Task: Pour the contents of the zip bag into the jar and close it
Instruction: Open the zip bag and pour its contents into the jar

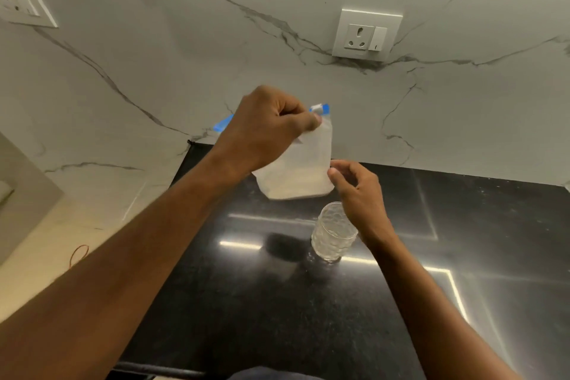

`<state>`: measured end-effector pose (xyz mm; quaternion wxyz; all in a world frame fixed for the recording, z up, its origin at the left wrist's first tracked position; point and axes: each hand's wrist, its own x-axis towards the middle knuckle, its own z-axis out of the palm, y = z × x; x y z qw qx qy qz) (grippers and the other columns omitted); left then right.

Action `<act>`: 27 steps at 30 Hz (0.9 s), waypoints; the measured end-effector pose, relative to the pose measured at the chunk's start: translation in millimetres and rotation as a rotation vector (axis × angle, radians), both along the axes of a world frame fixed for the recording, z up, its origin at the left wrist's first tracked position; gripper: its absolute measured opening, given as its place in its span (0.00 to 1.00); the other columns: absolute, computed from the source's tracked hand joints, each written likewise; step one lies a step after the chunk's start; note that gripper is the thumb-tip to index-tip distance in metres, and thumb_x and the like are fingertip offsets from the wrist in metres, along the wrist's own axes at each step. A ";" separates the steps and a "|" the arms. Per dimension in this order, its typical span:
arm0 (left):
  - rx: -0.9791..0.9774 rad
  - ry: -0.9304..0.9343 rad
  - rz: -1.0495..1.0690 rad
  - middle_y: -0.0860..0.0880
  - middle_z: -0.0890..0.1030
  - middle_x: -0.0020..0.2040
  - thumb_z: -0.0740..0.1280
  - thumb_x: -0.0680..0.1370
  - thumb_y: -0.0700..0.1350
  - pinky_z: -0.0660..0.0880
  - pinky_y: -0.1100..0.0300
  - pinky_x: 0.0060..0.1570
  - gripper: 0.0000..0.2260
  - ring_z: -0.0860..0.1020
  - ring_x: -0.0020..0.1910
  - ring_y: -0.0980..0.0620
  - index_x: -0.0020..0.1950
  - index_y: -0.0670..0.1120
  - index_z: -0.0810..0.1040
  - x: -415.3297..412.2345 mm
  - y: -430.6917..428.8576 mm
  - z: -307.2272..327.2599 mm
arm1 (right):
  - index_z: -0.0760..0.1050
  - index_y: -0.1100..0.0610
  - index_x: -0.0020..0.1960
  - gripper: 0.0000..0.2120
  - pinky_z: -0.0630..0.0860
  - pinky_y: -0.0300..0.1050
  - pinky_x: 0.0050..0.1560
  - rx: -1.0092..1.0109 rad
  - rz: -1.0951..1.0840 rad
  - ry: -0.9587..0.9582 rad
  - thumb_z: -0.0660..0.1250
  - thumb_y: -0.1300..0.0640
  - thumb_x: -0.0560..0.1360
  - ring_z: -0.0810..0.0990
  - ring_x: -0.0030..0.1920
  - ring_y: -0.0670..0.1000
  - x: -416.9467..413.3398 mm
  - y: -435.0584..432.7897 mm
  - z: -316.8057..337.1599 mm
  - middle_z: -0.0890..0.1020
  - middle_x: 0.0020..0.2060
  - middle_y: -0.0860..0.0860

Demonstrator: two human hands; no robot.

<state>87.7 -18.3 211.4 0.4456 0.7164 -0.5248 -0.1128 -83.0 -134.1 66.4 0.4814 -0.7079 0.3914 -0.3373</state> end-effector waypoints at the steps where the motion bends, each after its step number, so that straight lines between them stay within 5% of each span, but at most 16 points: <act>1: -0.024 0.010 -0.014 0.43 0.84 0.35 0.73 0.78 0.51 0.72 0.64 0.30 0.15 0.78 0.29 0.54 0.39 0.41 0.86 -3.5 -6.2 7.5 | 0.81 0.49 0.60 0.08 0.84 0.49 0.57 0.077 -0.022 -0.057 0.68 0.51 0.83 0.84 0.56 0.47 -4.6 -3.5 -0.1 0.85 0.55 0.47; 3: -0.052 0.022 -0.050 0.39 0.84 0.36 0.73 0.79 0.50 0.73 0.64 0.32 0.15 0.78 0.30 0.51 0.40 0.38 0.86 -12.5 -18.3 17.5 | 0.82 0.51 0.59 0.08 0.86 0.52 0.53 0.218 -0.077 -0.166 0.70 0.51 0.81 0.86 0.56 0.52 -15.9 -8.5 0.0 0.86 0.54 0.49; 8: -0.090 0.092 -0.129 0.39 0.85 0.37 0.73 0.80 0.47 0.75 0.63 0.34 0.14 0.78 0.32 0.52 0.41 0.37 0.87 -41.9 -39.8 17.8 | 0.83 0.59 0.56 0.08 0.84 0.41 0.43 0.427 -0.194 -0.344 0.74 0.58 0.79 0.88 0.48 0.54 -49.1 -13.1 0.8 0.89 0.48 0.55; 13: -0.129 0.255 -0.164 0.41 0.87 0.39 0.73 0.80 0.45 0.78 0.63 0.37 0.10 0.83 0.35 0.50 0.44 0.39 0.89 -62.1 -49.9 3.1 | 0.85 0.57 0.55 0.06 0.82 0.45 0.47 0.489 -0.320 -0.415 0.73 0.58 0.79 0.84 0.48 0.51 -82.0 -18.4 3.7 0.89 0.47 0.52; 19: -0.151 0.522 -0.188 0.37 0.87 0.41 0.75 0.78 0.42 0.80 0.58 0.41 0.07 0.82 0.36 0.51 0.44 0.38 0.89 -81.6 -58.2 -4.5 | 0.86 0.52 0.54 0.11 0.80 0.48 0.48 0.462 -0.321 -0.353 0.72 0.46 0.79 0.87 0.50 0.49 -124.1 -29.2 11.8 0.89 0.47 0.49; 24: -0.139 0.574 -0.222 0.38 0.88 0.44 0.75 0.78 0.41 0.83 0.56 0.47 0.04 0.84 0.40 0.49 0.46 0.42 0.89 -103.9 -66.4 -5.5 | 0.81 0.54 0.63 0.17 0.82 0.43 0.43 0.546 -0.275 -0.415 0.75 0.57 0.75 0.89 0.49 0.48 -134.0 -22.2 6.5 0.89 0.50 0.49; 27: -0.137 0.573 -0.247 0.40 0.88 0.44 0.75 0.79 0.42 0.83 0.56 0.46 0.06 0.84 0.39 0.49 0.43 0.45 0.89 -108.3 -70.0 -4.9 | 0.81 0.53 0.62 0.13 0.79 0.48 0.49 0.597 -0.342 -0.500 0.73 0.58 0.78 0.86 0.54 0.52 -137.1 -24.4 10.1 0.89 0.52 0.51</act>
